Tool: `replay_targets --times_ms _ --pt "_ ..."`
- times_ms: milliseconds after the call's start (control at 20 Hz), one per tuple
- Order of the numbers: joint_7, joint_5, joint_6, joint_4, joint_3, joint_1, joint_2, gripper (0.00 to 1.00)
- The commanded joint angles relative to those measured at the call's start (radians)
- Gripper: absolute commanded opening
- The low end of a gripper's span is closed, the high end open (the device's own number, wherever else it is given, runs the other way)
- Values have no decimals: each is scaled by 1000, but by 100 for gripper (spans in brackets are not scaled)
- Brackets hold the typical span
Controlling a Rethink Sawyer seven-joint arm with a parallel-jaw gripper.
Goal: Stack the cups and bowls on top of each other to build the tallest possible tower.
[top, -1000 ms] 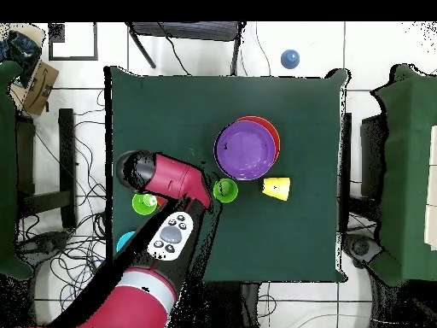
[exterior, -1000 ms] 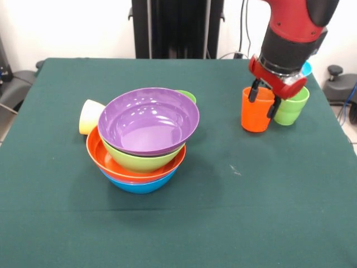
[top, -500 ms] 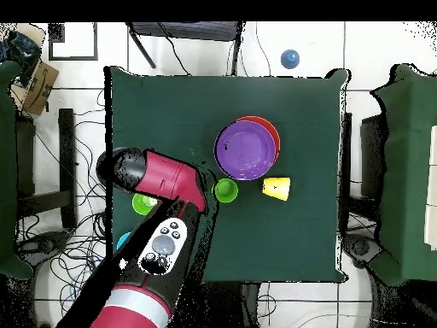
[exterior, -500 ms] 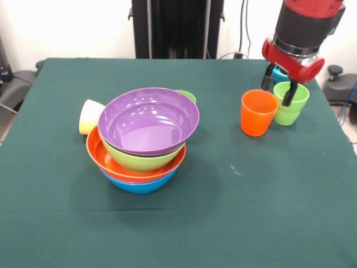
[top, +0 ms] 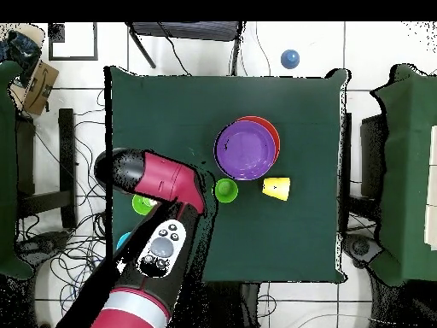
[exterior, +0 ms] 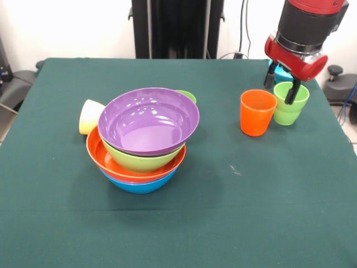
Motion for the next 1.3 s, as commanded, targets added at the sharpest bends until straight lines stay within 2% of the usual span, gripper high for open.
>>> replay_targets --times_ms 50,650,1300 --pt "173 14 -30 76 109 -16 48 100" --pt "144 18 -67 111 126 -30 40 100" --pt "101 9 -175 70 187 -87 108 100"
